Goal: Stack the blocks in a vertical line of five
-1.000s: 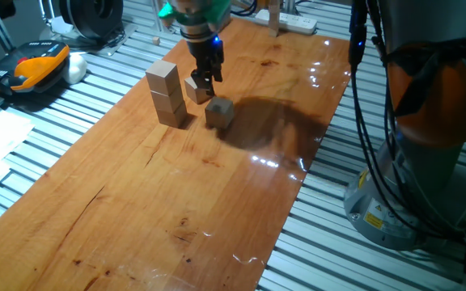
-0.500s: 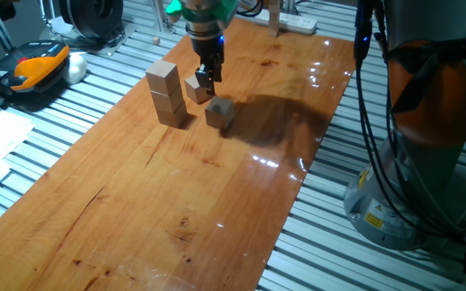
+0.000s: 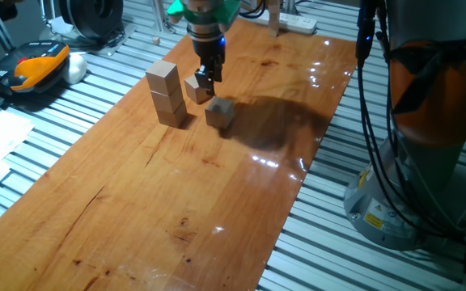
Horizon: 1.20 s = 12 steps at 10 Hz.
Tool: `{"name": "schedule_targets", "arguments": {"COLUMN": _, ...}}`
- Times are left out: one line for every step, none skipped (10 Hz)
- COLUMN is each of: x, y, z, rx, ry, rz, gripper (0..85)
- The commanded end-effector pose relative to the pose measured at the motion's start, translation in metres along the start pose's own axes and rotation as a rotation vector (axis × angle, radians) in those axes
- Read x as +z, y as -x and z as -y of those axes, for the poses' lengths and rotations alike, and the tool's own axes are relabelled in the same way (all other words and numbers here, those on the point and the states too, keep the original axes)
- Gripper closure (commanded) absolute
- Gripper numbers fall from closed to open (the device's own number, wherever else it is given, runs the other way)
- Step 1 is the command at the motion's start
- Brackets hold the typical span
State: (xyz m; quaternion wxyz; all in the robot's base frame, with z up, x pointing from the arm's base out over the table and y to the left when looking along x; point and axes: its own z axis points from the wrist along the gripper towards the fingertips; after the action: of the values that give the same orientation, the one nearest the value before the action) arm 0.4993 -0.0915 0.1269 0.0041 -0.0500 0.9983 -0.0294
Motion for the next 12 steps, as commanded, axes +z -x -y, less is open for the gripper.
{"name": "schedule_targets", "arguments": {"x": 0.001, "y": 0.000, "z": 0.000, "rx": 0.006, "ry": -0.001, "rz": 0.000, "gripper": 34.0}}
{"name": "schedule_targets", "arguments": {"x": 0.002, "y": 0.001, "z": 0.000, "rx": 0.015, "ry": 0.002, "rz": 0.000, "gripper": 34.0}}
{"name": "schedule_targets", "arguments": {"x": 0.003, "y": 0.001, "z": 0.000, "rx": 0.028, "ry": 0.002, "rz": 0.008, "gripper": 17.0}}
{"name": "schedule_targets", "arguments": {"x": 0.006, "y": -0.001, "z": 0.000, "rx": 0.040, "ry": 0.006, "rz": 0.022, "gripper": 17.0}}
{"name": "schedule_targets", "arguments": {"x": 0.013, "y": -0.002, "z": -0.001, "rx": 0.044, "ry": 0.009, "rz": 0.047, "gripper": 17.0}}
{"name": "schedule_targets", "arguments": {"x": 0.021, "y": -0.003, "z": -0.002, "rx": 0.042, "ry": 0.018, "rz": 0.066, "gripper": 17.0}}
{"name": "schedule_targets", "arguments": {"x": 0.029, "y": -0.004, "z": -0.001, "rx": 0.041, "ry": 0.017, "rz": 0.081, "gripper": 17.0}}
{"name": "schedule_targets", "arguments": {"x": 0.036, "y": -0.005, "z": 0.001, "rx": 0.038, "ry": 0.019, "rz": 0.093, "gripper": 17.0}}
{"name": "schedule_targets", "arguments": {"x": 0.043, "y": -0.006, "z": 0.003, "rx": 0.037, "ry": 0.019, "rz": 0.104, "gripper": 17.0}}
{"name": "schedule_targets", "arguments": {"x": 0.047, "y": -0.005, "z": 0.004, "rx": 0.037, "ry": 0.019, "rz": 0.107, "gripper": 17.0}}
{"name": "schedule_targets", "arguments": {"x": 0.050, "y": -0.005, "z": 0.004, "rx": 0.036, "ry": 0.019, "rz": 0.107, "gripper": 17.0}}
{"name": "schedule_targets", "arguments": {"x": 0.052, "y": -0.005, "z": 0.004, "rx": 0.034, "ry": 0.021, "rz": 0.107, "gripper": 17.0}}
